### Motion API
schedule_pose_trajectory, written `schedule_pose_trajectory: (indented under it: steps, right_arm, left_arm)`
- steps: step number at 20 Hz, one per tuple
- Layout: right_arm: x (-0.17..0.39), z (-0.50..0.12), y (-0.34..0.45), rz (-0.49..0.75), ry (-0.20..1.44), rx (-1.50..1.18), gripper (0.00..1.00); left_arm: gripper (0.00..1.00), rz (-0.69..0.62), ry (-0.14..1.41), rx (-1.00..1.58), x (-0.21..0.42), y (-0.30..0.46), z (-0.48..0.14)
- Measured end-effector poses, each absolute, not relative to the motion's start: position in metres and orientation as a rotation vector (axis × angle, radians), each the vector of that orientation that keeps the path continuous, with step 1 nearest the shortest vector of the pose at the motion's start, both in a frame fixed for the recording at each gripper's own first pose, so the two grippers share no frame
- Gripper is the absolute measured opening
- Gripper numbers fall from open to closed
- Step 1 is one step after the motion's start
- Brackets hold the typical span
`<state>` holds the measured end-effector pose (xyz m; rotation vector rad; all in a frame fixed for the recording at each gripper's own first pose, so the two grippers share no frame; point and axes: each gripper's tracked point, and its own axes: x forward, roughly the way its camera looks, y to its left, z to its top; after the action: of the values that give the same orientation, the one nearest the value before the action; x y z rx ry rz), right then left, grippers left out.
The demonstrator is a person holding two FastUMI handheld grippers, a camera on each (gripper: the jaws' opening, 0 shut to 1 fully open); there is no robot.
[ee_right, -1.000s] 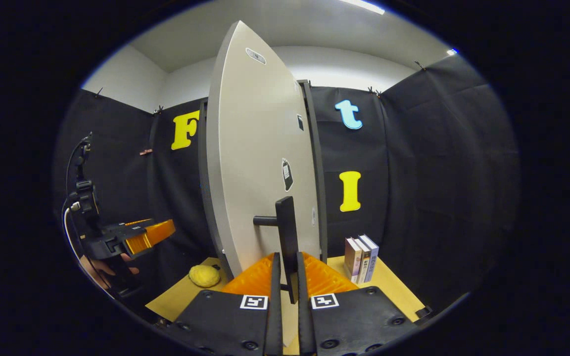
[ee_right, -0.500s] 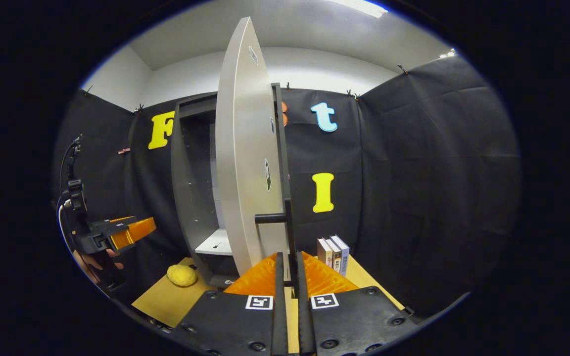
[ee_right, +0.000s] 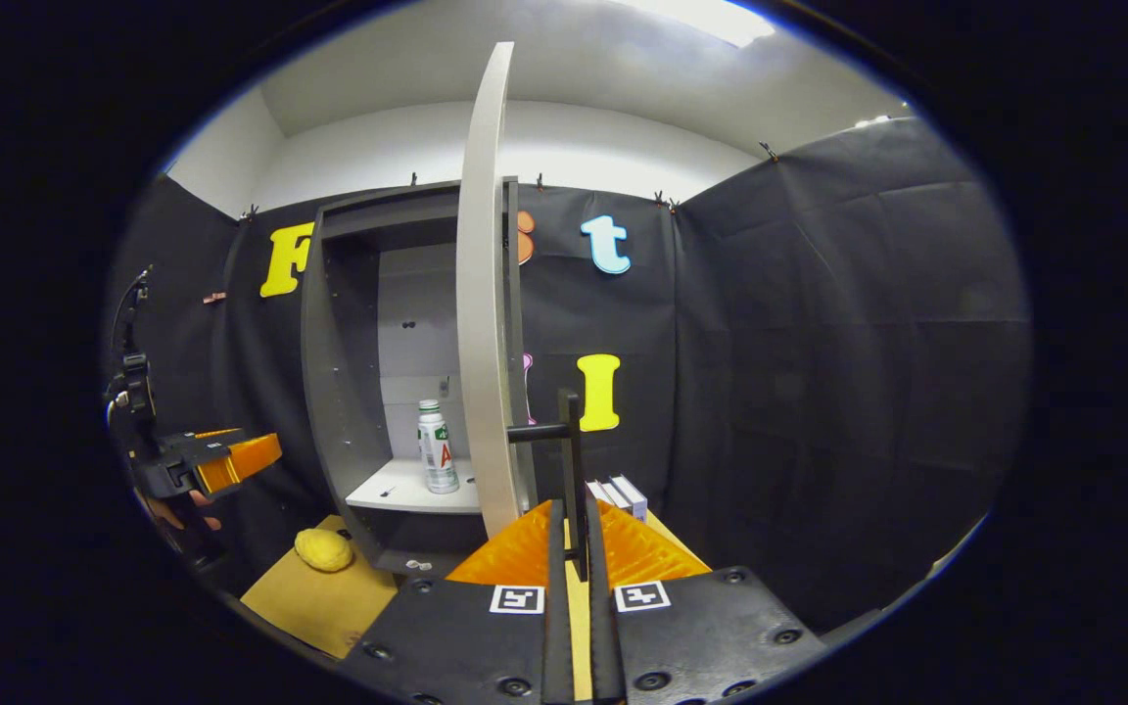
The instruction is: Open the cabinet door with the right hand, grasp the bottle in the cabinet with the left hand and place it on the coaster, then close the cabinet door with the right hand.
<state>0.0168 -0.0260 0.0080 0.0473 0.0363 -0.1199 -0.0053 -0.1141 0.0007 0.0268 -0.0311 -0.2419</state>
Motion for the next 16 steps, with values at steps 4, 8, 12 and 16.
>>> schedule_pose_trajectory:
  steps: [4,8,12,16]
  right_arm:
    - [0.002,0.019,-0.031,-0.161,0.016,0.081,0.22]
    - [-0.013,0.025,-0.032,-0.193,0.003,0.119,0.62]
    - [-0.021,0.026,-0.008,-0.153,-0.003,0.13,0.91]
    - [-0.02,0.036,0.043,-0.064,-0.044,0.138,0.97]
  left_arm:
    - [0.94,-0.273,-0.031,0.022,-0.002,-0.121,-0.001]
    - [0.94,-0.307,-0.049,0.032,0.024,-0.144,-0.003]
    - [0.94,-0.333,-0.067,0.03,0.059,-0.168,-0.003]
    - [0.92,-0.327,-0.062,0.024,0.104,-0.186,-0.008]
